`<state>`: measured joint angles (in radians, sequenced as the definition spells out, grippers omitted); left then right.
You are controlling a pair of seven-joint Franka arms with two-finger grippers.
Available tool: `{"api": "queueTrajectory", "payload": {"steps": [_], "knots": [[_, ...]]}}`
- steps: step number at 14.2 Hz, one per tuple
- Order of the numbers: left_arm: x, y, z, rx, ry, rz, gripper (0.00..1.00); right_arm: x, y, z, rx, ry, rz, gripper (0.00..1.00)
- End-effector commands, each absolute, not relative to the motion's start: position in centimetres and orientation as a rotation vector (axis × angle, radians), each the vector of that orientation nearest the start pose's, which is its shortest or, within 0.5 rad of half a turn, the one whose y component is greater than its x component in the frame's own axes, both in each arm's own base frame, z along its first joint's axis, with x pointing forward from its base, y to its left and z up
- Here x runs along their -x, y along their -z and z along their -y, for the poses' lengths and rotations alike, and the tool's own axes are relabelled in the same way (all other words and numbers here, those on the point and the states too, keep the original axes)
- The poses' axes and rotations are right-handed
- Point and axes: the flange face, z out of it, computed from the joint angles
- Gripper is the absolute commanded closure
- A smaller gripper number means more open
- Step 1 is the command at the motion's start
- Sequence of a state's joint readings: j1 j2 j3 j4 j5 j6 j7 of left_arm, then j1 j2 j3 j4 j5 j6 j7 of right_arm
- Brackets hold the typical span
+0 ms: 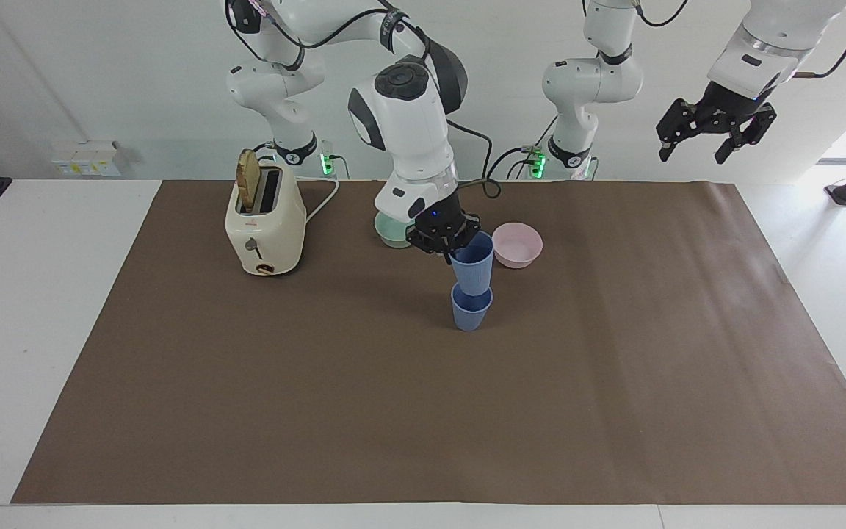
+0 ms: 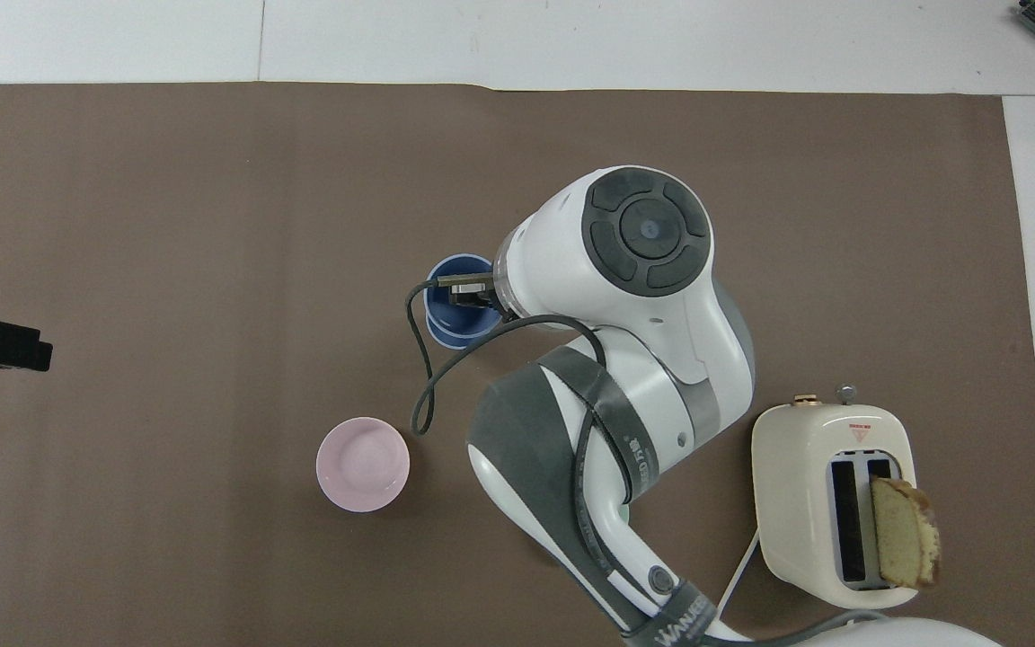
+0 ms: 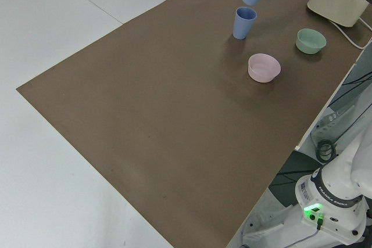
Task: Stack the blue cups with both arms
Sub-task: 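Lower the held cup into the placed blue cup and open the right gripper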
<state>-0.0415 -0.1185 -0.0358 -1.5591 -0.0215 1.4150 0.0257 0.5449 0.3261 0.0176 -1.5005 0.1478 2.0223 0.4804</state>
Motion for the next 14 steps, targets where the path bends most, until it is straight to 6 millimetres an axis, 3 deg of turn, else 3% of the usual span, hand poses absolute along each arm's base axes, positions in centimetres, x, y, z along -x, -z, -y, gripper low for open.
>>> {"api": "queueTrajectory", "payload": {"steps": [1,14], "knots": [[-49.1,-68.1,4.1,3.16,-0.05,-0.159,0.0,-56.8,-49.0,-36.6,2.903,0.108,0.084,1.0],[-49.1,-68.1,4.0,3.16,-0.05,-0.157,0.0,-57.6,-44.8,-37.3,2.912,0.102,0.076,1.0]]}}
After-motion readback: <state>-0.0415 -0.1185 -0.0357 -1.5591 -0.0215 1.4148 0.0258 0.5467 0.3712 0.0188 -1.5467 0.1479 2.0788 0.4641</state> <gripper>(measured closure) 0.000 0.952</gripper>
